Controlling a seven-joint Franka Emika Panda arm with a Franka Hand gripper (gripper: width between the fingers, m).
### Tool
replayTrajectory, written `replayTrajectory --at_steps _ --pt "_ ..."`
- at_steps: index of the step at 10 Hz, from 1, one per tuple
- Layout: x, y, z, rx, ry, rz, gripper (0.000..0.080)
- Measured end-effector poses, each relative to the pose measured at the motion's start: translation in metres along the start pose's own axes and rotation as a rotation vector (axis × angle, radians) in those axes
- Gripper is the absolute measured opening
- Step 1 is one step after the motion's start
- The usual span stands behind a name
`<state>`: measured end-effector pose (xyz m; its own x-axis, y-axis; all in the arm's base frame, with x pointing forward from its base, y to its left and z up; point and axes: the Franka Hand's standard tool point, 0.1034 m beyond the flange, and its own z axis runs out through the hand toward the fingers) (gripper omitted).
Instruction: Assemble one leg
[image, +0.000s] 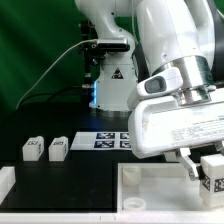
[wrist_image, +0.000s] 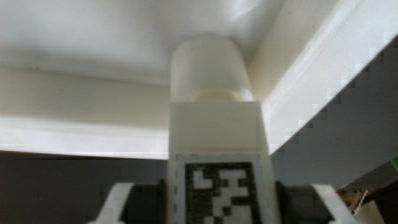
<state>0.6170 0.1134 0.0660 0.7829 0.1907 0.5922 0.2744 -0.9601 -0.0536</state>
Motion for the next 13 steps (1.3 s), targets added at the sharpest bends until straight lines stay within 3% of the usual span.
replayTrajectory --at_steps 1,2,3,4,5,6,13 --pt "0.0003 0.0002 -0.0001 0.001 -0.007 0.0 0.0292" --pt "-0.0033 -0.0006 0.0019 0.008 -0.034 0.0 0.0364" --pt "-0.004 -0.0007 0.0022 0.009 -0.036 0.0 0.0364" --pt "-0.0043 -0.0008 0.0023 0.009 -0.036 0.0 0.0546" --pt "-0.0045 -0.0008 0.0025 0.009 -0.037 0.0 0.0546" --pt "-0.0047 -0.0008 0.0025 0.009 -0.037 0.0 0.0628" --pt "-0.0049 0.0 0.0021 0.012 -0.056 0.003 0.0649"
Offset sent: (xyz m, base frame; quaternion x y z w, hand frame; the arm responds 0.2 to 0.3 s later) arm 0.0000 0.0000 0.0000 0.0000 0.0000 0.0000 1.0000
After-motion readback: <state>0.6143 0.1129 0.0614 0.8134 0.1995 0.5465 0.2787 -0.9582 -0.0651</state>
